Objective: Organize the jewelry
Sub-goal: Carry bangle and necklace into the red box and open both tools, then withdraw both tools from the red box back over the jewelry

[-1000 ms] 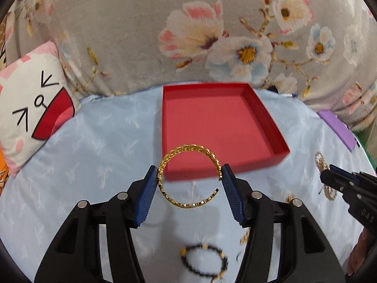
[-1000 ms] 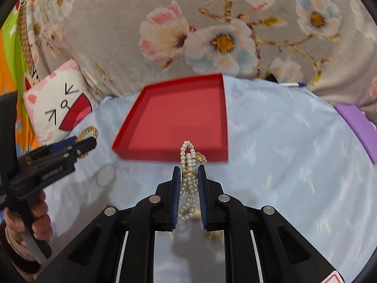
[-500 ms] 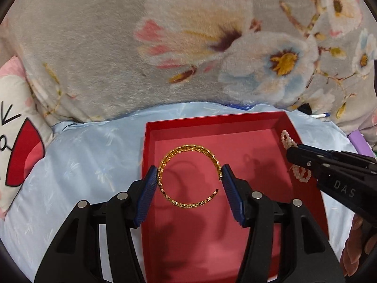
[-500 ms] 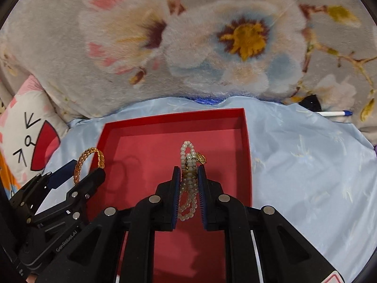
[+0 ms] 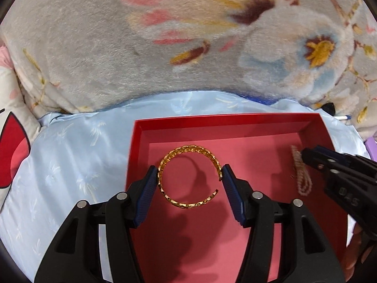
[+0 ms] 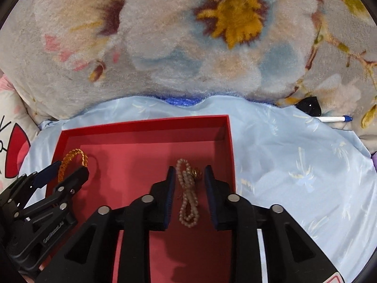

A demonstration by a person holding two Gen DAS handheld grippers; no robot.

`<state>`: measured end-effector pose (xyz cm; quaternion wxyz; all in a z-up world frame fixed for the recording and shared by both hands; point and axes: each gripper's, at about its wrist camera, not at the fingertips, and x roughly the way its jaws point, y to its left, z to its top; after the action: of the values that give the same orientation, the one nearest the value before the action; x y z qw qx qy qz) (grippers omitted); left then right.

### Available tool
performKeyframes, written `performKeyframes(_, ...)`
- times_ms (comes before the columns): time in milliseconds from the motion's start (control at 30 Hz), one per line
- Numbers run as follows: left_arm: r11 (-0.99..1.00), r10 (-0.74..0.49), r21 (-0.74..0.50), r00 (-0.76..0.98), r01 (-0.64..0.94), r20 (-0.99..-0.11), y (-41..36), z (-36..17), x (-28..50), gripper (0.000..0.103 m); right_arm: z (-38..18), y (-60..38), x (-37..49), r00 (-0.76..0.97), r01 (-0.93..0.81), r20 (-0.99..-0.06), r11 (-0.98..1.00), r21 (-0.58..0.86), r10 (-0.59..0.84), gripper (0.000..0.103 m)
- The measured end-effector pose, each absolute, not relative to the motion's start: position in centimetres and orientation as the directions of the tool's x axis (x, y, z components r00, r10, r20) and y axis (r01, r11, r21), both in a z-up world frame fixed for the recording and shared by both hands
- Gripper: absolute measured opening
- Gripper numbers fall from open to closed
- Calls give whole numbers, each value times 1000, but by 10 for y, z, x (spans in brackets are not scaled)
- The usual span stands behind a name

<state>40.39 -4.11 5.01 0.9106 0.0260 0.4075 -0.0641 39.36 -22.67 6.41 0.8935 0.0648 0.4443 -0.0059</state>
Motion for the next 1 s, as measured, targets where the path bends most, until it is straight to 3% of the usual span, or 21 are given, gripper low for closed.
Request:
performKeyframes(167, 995, -86, -24, 708, 97, -701, -27, 62, 400, 77, 78, -237, 371, 645, 55, -759, 986, 160, 87, 31)
performKeyframes(333, 995, -97, -62, 719, 74, -688, -8, 82, 387, 77, 89, -242, 331, 666, 22, -732, 978, 207, 140, 36)
performKeyframes(600, 997, -80, -45, 755, 68, -651, 22, 105, 299, 79, 100, -238, 230, 698, -26, -706, 989, 142, 120, 41)
performKeyframes(867, 997, -68, -15, 745, 78, -663, 36, 84, 202, 81, 85, -228, 125, 722, -54, -689, 998, 37, 65, 46)
performKeyframes(1000, 996, -63, -2, 729, 84, -682, 37, 58, 160, 83, 67, -225, 89, 696, -62, -712, 996, 59, 85, 47)
